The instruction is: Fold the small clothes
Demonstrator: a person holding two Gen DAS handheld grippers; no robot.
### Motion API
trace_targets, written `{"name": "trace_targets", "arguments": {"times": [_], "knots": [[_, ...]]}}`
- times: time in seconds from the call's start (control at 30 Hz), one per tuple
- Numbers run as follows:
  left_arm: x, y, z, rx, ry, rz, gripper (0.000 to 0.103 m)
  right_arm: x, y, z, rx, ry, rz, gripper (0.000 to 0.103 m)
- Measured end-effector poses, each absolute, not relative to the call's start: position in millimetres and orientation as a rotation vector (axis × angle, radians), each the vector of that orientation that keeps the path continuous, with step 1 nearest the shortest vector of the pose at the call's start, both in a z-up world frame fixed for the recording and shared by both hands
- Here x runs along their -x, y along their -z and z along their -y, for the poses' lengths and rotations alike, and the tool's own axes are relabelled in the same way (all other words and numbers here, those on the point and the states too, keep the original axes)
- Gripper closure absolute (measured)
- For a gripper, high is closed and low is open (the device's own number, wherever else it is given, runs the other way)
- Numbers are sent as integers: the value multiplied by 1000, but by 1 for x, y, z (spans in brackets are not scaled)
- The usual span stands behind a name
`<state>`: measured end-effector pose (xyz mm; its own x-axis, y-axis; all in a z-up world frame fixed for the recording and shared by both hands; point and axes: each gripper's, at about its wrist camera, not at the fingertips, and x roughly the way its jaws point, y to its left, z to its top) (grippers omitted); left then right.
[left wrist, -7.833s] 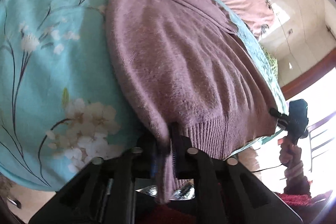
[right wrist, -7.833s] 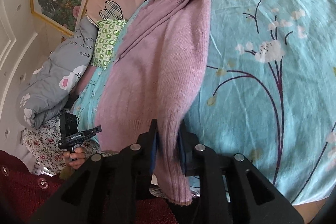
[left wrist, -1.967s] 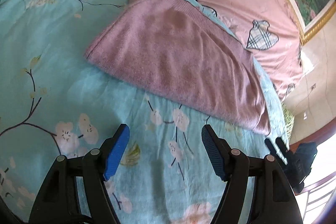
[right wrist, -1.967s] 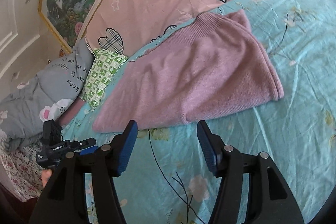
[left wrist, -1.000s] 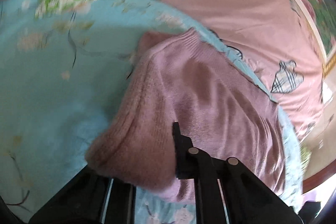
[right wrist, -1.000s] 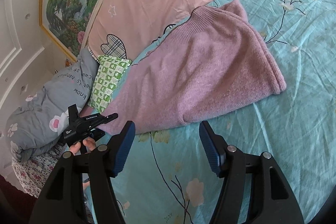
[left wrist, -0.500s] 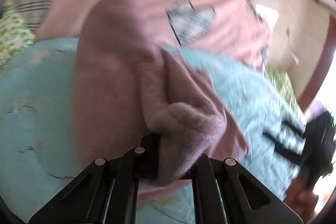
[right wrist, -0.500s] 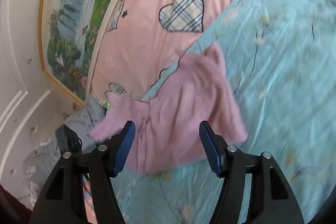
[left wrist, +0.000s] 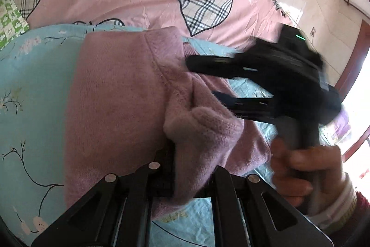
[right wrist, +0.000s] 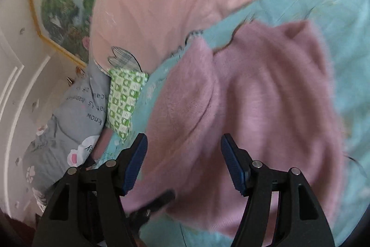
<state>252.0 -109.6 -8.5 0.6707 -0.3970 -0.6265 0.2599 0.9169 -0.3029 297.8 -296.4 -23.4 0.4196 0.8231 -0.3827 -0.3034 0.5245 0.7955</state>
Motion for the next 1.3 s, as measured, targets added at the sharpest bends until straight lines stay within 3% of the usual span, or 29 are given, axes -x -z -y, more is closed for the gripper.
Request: {"name": "trace_targets", "arguments": {"times": [0.07, 0.13, 0.4, 0.7, 0.87, 0.97, 1.03, 1.07, 1.13, 1.2, 1.3], "knots": [[-252, 6, 115, 179, 371, -747, 97, -311, 27, 277, -671, -789, -902, 38], [-254, 1, 119, 166, 367, -741, 97, -316, 26, 268, -629, -793, -925, 86], [-259, -37, 170, 171, 504, -666, 97, -294, -36, 329, -551, -760, -730, 88], [-279, 25, 234, 88, 527, -807, 96, -298, 35, 382, -567, -565, -840, 88], [-283, 34, 236, 73, 544, -828, 87, -303, 50, 382, -538, -527, -843, 88], [-274, 28, 226, 95, 591, -868, 71, -301, 47, 381, -525, -522, -836, 85], [-262, 19, 216, 98, 597, -873, 53, -295, 42, 384, -518, -494, -822, 71], [-254, 15, 209, 100, 603, -867, 50, -292, 39, 387, -512, -474, -810, 68], [-240, 7, 193, 111, 610, -857, 46, -283, 35, 397, -514, -437, -790, 49], [-229, 0, 173, 121, 593, -849, 38, -277, 34, 407, -540, -428, -773, 38], [-225, -7, 138, 164, 529, -842, 29, -274, 37, 413, -571, -447, -784, 31]]}}
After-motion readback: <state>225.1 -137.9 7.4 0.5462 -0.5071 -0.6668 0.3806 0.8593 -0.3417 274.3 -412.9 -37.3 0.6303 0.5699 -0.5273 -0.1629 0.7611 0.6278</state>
